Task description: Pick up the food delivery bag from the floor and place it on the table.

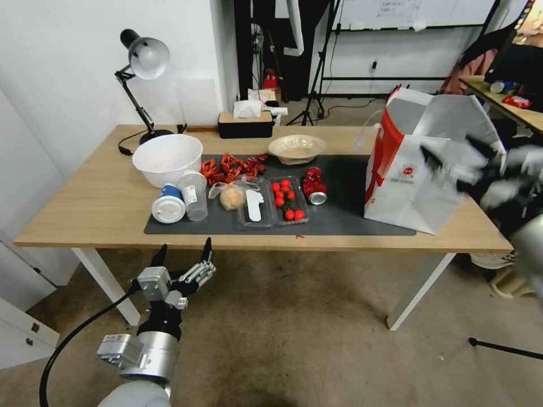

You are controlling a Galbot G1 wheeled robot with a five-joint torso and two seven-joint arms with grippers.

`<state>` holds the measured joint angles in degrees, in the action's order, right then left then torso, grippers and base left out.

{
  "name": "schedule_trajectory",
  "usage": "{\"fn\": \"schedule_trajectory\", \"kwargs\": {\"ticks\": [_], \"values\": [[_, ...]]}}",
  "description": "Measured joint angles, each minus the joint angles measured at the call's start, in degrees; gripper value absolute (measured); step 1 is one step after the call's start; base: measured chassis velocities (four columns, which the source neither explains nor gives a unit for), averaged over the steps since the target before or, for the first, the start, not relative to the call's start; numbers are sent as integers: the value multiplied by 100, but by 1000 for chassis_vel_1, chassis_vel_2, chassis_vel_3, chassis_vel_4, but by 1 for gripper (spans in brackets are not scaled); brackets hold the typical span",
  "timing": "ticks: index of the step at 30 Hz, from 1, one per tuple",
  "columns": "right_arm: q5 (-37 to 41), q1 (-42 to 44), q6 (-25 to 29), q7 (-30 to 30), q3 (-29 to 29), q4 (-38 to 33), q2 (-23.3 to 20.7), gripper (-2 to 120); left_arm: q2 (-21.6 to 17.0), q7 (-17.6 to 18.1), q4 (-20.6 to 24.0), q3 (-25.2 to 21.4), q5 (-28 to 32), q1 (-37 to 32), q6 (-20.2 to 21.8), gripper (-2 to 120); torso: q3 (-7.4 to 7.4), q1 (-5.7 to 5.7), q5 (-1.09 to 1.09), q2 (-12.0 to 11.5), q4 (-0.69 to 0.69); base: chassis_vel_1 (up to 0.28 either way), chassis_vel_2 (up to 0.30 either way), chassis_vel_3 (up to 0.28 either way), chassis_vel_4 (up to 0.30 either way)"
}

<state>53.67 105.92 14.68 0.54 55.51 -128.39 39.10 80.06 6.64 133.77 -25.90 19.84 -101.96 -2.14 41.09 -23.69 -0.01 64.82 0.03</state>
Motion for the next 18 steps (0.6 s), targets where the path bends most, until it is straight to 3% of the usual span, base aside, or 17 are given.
{"fn": "schedule_trajectory", "kwargs": {"ticks": [7, 15, 18], "values": [[-811, 466, 856, 374, -531, 338, 1016, 100, -23, -72, -138, -19, -65, 56, -6, 100, 0, 0, -1, 0, -1, 0, 0, 0, 0], [-1203, 231, 1078, 440, -1379, 740, 1471, 100, -34, -92, -298, -27, -104, 94, -24, 100, 1, -1, 0, 0, -4, 0, 0, 0, 0], [-1233, 213, 1073, 438, -1440, 759, 1495, 100, -36, -92, -305, -28, -104, 92, -31, 100, 1, -1, 0, 0, -3, 0, 0, 0, 0]]}}
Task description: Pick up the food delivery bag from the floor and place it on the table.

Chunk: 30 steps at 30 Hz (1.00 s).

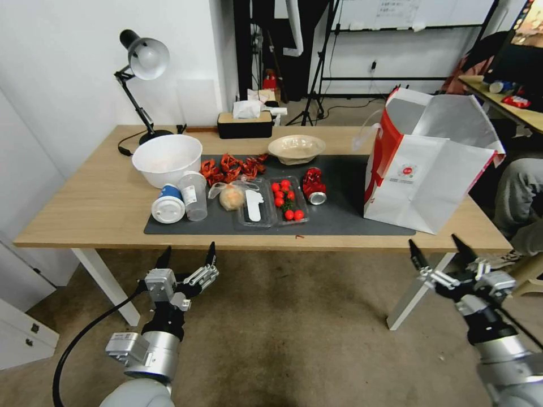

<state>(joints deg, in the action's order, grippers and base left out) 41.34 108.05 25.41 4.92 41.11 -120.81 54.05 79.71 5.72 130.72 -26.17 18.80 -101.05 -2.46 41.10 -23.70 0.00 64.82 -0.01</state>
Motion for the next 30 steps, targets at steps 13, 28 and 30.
{"fn": "schedule_trajectory", "kwargs": {"ticks": [13, 28, 30], "values": [[-139, -215, -260, -164, -566, 134, 151, 100, -12, 37, -268, 31, -182, 44, -54, 100, 0, 0, 0, 0, 1, 0, 0, 0, 0], [-105, -275, -322, -180, -636, 155, 94, 100, -8, 197, -426, 16, -355, 73, -208, 100, 0, 0, 1, 0, 1, 0, 0, 0, 0], [-104, -275, -322, -179, -636, 155, 94, 100, -8, 197, -426, 17, -355, 73, -208, 100, 0, 0, 1, 0, 1, 0, 0, 0, 0]]}}
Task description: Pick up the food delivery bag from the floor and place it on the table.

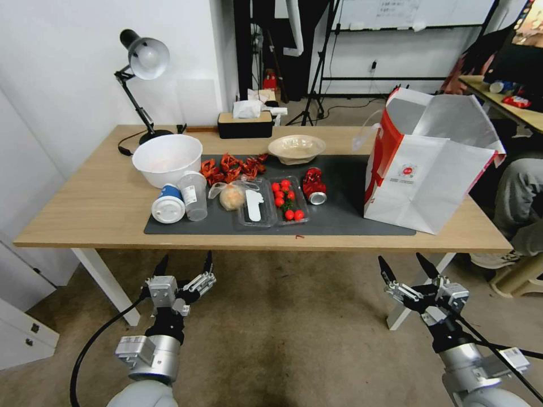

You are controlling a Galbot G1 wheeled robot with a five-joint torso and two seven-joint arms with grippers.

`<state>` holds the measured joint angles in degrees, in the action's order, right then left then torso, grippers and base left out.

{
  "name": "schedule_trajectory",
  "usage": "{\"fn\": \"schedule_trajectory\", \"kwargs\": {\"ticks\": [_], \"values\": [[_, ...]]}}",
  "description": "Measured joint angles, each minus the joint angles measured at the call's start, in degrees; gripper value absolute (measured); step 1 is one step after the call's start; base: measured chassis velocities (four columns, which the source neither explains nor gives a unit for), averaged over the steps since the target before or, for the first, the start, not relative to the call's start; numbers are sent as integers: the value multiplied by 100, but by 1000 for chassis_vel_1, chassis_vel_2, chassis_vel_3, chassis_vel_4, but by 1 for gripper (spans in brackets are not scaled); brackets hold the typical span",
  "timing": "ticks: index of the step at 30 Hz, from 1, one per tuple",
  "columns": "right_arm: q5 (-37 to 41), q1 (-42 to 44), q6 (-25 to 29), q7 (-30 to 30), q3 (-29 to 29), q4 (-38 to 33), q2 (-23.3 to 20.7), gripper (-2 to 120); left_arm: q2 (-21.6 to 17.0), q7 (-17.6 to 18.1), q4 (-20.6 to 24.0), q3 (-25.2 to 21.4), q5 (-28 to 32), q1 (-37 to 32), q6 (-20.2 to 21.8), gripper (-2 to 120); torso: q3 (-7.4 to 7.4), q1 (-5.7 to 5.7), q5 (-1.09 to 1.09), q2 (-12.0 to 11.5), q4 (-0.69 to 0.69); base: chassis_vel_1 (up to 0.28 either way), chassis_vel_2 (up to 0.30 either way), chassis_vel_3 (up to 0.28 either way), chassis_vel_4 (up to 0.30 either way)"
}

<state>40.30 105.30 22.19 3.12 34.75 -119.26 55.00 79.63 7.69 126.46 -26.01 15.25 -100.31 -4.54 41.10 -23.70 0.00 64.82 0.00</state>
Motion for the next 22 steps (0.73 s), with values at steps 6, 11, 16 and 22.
{"fn": "schedule_trajectory", "kwargs": {"ticks": [6, 11, 16, 22], "values": [[6, 2, 2, 4, 0, 1, -3, 100, 0, 2, 0, 1, -1, 0, -1, 100, 0, 0, 0, 0, 0, 0, 0, 0, 0], [8, 2, 4, 6, 2, 1, -5, 100, 0, 2, 0, 1, 0, -1, -1, 100, 0, 0, 0, 0, 0, 0, 0, 0, 0], [11, 2, 5, 6, 4, 1, -6, 100, 0, 2, 0, 1, 0, -1, -1, 100, 0, 0, 0, 0, 0, 0, 0, 0, 0], [12, 3, 7, 6, 5, 0, -6, 100, 1, 2, 0, 1, 1, -1, -1, 100, 0, 0, 0, 0, 0, 0, 0, 0, 0]]}}
